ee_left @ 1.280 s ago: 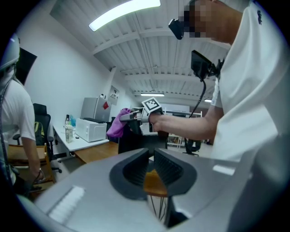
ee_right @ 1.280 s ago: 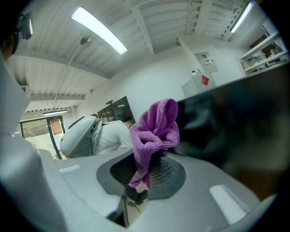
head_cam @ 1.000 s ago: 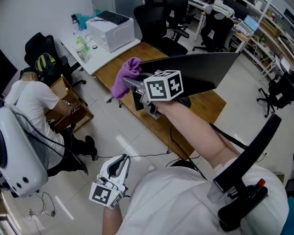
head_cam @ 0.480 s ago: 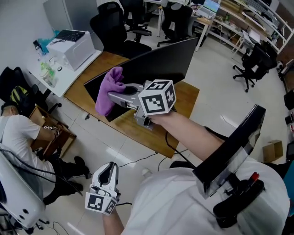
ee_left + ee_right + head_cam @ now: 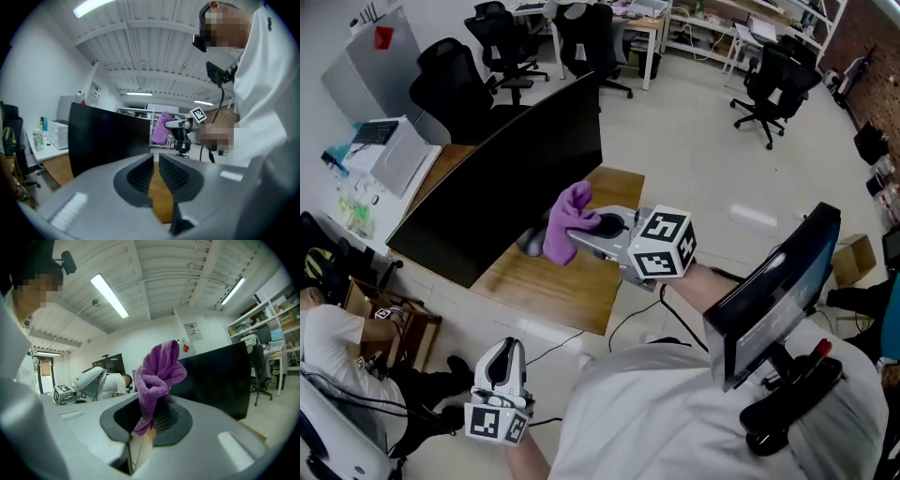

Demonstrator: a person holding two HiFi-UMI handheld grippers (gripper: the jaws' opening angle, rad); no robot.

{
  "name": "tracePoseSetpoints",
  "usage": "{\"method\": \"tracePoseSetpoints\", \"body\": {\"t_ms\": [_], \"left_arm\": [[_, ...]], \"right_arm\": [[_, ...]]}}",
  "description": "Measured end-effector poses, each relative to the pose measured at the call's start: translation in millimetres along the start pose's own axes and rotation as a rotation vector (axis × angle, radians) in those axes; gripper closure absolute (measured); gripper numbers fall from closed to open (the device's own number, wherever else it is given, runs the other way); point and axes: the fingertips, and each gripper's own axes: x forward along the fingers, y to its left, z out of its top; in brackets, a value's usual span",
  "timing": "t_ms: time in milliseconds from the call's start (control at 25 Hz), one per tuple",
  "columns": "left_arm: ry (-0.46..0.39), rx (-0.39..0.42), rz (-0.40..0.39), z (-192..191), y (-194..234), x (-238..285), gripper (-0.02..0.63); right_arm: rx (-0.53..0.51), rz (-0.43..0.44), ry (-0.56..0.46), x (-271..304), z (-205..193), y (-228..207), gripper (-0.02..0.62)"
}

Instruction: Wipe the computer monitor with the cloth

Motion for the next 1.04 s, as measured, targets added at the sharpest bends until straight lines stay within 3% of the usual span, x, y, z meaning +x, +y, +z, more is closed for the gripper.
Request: {"method": "tracePoseSetpoints", "body": {"t_ms": [440,600,1040], "left_arm": [[0.016,0.041,-0.063,15,-100,87,0.549],[0.031,0.047,-0.060,9,-136,97,0.549],[0.058,0.037,-0.031,-2,-173,98,0.549]], "right_arm": [[-0.029,-0.139,0.036,-146,-46,-67,0.548],[-0.030,-0.126,0.051,-174,-60,-69,0.548],[-0.019,-0.096,0.055,-201,-71,-66,0.548]]}}
